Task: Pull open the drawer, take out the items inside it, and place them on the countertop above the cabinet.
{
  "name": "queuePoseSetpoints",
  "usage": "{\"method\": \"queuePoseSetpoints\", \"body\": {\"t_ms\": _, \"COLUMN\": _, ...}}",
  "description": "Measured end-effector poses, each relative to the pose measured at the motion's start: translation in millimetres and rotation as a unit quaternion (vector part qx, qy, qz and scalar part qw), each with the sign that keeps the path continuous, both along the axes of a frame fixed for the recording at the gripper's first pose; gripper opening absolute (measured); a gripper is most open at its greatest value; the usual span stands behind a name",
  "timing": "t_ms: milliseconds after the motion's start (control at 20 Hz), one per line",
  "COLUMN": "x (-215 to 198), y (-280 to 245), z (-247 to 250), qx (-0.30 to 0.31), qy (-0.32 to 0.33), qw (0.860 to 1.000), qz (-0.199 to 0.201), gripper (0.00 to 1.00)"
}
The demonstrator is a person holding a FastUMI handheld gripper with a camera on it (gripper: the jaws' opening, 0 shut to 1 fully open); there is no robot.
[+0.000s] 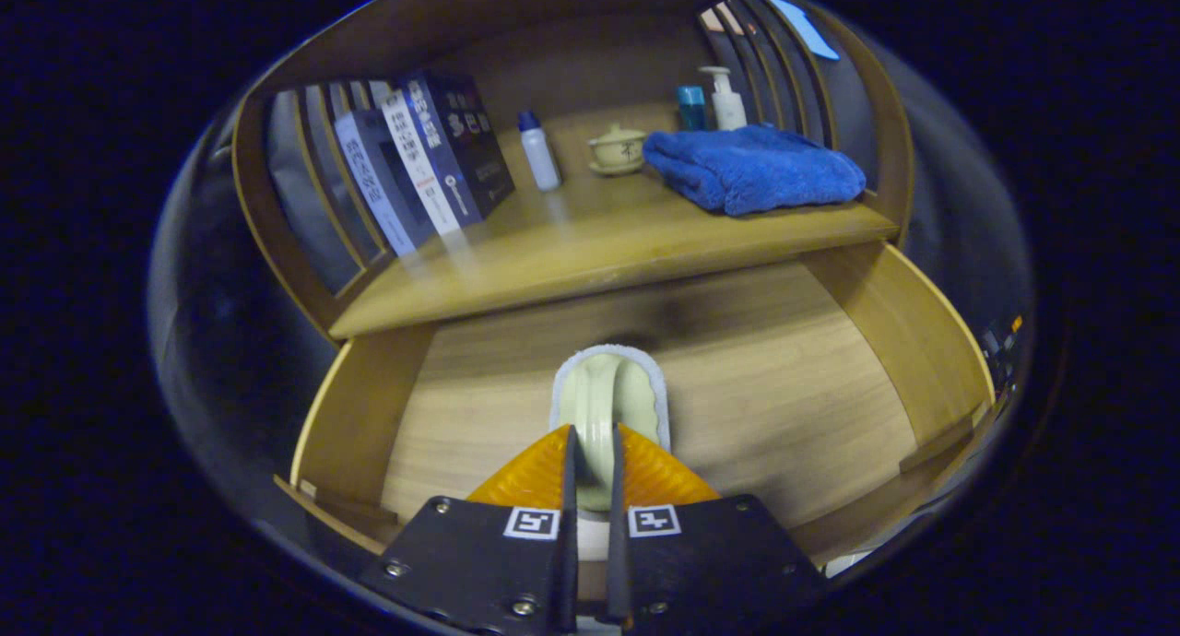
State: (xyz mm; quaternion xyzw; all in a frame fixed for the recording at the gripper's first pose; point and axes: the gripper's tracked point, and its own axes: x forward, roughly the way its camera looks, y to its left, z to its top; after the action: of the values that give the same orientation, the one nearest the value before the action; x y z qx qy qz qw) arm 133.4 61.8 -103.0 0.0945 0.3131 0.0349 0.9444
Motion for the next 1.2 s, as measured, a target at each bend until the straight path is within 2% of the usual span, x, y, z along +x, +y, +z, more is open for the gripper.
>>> {"method": "queuePoseSetpoints", "body": {"t_ms": 200, "x": -10.6, "y": 9.2, "z": 41.6, "qx": 0.015, "qy": -0.106, "qw": 0.994, "qz": 0.023, "gripper": 0.13}}
{"method": "queuePoseSetpoints", "body": {"t_ms": 350, "x": -23.8, "y": 9.6, "z": 65.6, "qx": -0.005, "qy": -0.178, "qw": 0.984, "qz": 0.029, "gripper": 0.13}}
{"method": "queuePoseSetpoints", "body": {"t_ms": 700, "x": -32.2, "y": 12.5, "z": 130.3, "qx": -0.016, "qy": -0.277, "qw": 0.961, "qz": 0.023, "gripper": 0.13}}
{"method": "queuePoseSetpoints", "body": {"t_ms": 900, "x": -12.1, "y": 9.4, "z": 176.0, "qx": -0.022, "qy": -0.3, "qw": 0.954, "qz": 0.008, "gripper": 0.13}}
{"method": "queuePoseSetpoints", "body": {"t_ms": 1100, "x": 26.6, "y": 6.2, "z": 199.0, "qx": -0.053, "qy": -0.279, "qw": 0.959, "qz": 0.003, "gripper": 0.13}}
{"method": "queuePoseSetpoints", "body": {"t_ms": 1200, "x": 49.4, "y": 5.9, "z": 195.0, "qx": -0.066, "qy": -0.251, "qw": 0.966, "qz": 0.002, "gripper": 0.13}}
